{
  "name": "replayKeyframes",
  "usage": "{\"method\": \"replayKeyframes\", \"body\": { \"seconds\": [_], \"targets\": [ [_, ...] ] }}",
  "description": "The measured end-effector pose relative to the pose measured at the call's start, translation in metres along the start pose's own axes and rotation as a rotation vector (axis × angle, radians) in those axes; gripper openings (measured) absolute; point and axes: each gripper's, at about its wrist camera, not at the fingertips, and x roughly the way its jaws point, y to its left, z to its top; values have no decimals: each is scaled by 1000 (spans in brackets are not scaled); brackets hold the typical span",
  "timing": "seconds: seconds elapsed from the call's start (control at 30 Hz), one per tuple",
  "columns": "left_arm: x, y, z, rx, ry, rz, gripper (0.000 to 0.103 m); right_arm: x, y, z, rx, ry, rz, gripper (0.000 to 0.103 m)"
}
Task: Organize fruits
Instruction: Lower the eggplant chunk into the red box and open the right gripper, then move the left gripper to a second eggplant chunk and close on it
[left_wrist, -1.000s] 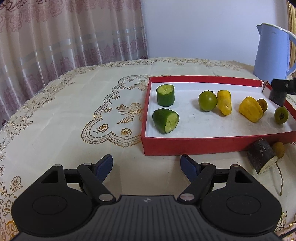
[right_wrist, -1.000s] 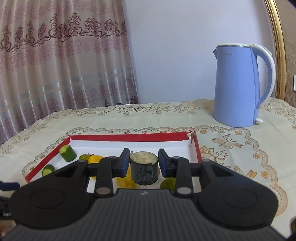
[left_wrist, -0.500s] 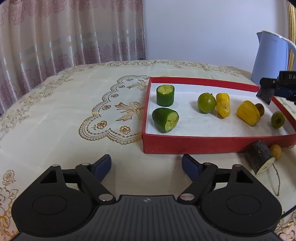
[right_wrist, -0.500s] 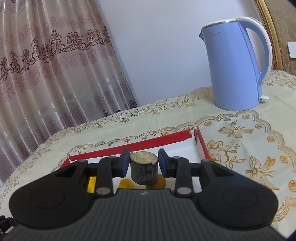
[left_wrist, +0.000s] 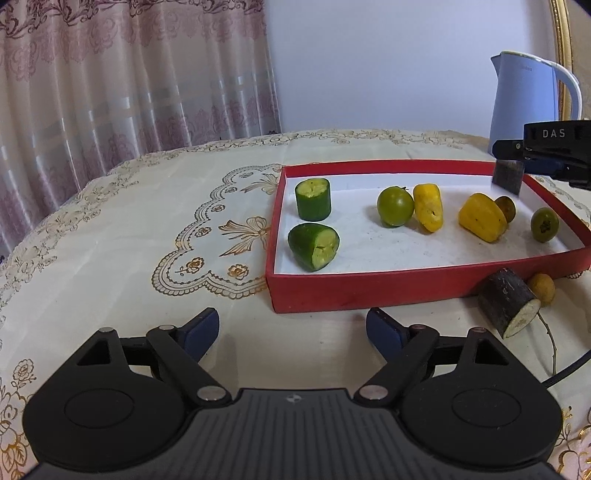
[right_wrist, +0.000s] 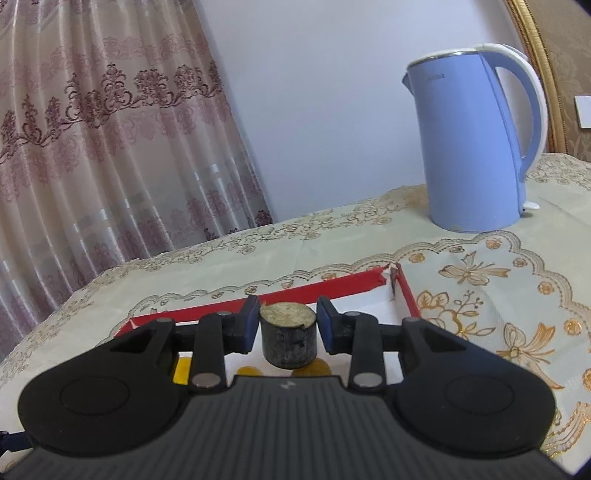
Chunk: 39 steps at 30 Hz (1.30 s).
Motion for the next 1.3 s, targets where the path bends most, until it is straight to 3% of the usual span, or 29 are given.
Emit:
{"method": "replayKeyframes", "body": {
  "seconds": [0.07,0.13,0.23,0.37,0.4,0.47,0.53,0.63,0.73,0.8,0.9,1.0,1.13,1.3],
  "targets": [
    [1,2,0,-9,9,-6,87,-4,-2,0,16,-24,-11,58],
    [2,3,0,-20,16,-7,87,-9,-4,1,37,-41,-4,59],
    [1,4,0,-25,10,-13,87,-16,-14,1,114,-68,19,73],
    [-2,3,-2,-15,-10,-13,87,-21,-37,0,302,-55,138,100],
    [-2,2,-2,-12,-15,-13,87,-20,-41,0,331,-35,175,103],
    [-3,2,-2,-6,-21,-15,87,-17,-44,1,344,23,175,103],
    [-4,2,-2,-5,-28,-19,87,-15,-41,3,290,68,118,103],
    [-6,1,-1,-1,-34,-8,87,-11,-30,3,158,129,-23,103],
    [-15,-5,-1,29,-59,-4,87,-15,-10,-1,-4,166,-67,103],
    [-26,-12,0,53,-82,-37,87,-27,6,-5,-115,156,-170,103],
    [-38,-26,5,77,-107,-107,87,-58,18,-11,-221,71,-221,103],
    [-41,-44,8,101,-93,-179,87,-96,8,-24,-172,-85,-179,103],
    [-36,-66,12,99,-69,-193,87,-101,-17,-36,-48,-81,-140,103],
    [-30,-81,17,52,-37,-227,87,-102,-29,-35,10,-106,-126,103]
  ]
}}
